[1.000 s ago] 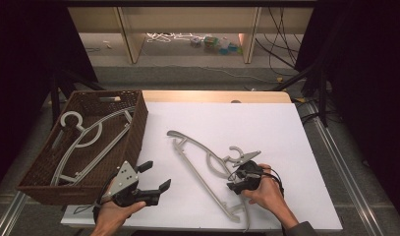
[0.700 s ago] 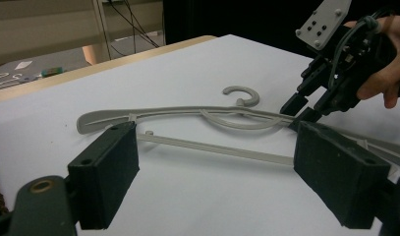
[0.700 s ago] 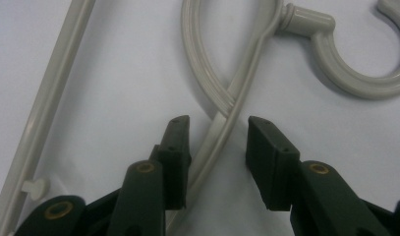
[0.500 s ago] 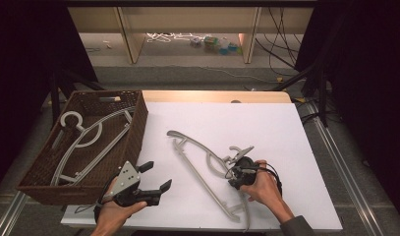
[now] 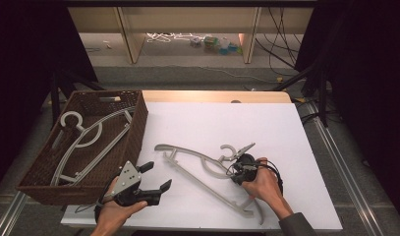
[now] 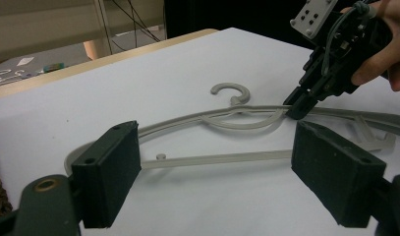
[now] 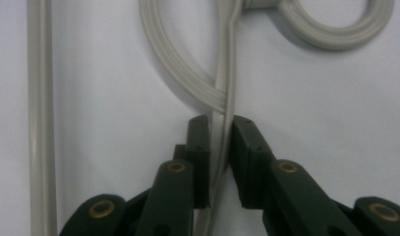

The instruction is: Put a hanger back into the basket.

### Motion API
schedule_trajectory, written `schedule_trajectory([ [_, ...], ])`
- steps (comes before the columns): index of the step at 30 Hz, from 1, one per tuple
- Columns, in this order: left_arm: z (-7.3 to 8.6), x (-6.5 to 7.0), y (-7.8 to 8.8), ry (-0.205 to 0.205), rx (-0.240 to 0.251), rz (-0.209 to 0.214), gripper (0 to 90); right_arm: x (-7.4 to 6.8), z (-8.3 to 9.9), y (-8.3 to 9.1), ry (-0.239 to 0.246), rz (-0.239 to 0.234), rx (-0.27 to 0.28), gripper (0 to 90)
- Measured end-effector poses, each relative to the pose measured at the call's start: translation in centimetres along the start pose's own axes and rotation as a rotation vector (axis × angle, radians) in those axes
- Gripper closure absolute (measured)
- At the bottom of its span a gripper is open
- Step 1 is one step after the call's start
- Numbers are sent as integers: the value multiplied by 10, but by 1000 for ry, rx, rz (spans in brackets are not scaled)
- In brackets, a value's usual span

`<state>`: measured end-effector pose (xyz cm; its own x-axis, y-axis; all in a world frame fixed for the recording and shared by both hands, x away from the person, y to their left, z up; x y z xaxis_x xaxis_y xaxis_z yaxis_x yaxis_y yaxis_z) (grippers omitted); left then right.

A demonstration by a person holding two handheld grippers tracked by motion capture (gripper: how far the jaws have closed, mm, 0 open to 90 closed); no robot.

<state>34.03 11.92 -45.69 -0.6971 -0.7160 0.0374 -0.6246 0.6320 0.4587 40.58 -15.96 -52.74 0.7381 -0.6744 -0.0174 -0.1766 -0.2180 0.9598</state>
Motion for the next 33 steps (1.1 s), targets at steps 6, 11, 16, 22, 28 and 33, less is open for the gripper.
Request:
schedule_trajectory([
  [6,0,0,-1,-5,3,7,188,-3,-1,2,107,54,-15,820],
  [11,0,-1,-1,-1,-2,-1,190,-3,-5,13,204,115,10,821],
  [16,1,-1,-1,1,-8,-6,190,-6,-8,25,269,134,31,822],
  [22,0,-2,-2,-9,-12,-4,193,-15,-13,41,362,169,64,822],
  [28,-8,2,-10,-18,-18,8,219,-23,-17,62,453,214,109,822],
  [33,-17,6,-16,-41,-39,29,221,-30,-17,72,485,221,132,822],
])
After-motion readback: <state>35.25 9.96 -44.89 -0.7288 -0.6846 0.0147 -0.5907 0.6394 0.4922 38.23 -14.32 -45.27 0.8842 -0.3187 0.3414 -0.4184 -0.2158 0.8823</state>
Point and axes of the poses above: each handheld gripper's, and its own axes: y roughly backward along the jaws, z roughly out of its underside, x roughly to its right, the point moved 7 cm from there along -y, roughly forward along the jaws, and after that the axes turned 8 degrees about -x, right-handed, at the moved point
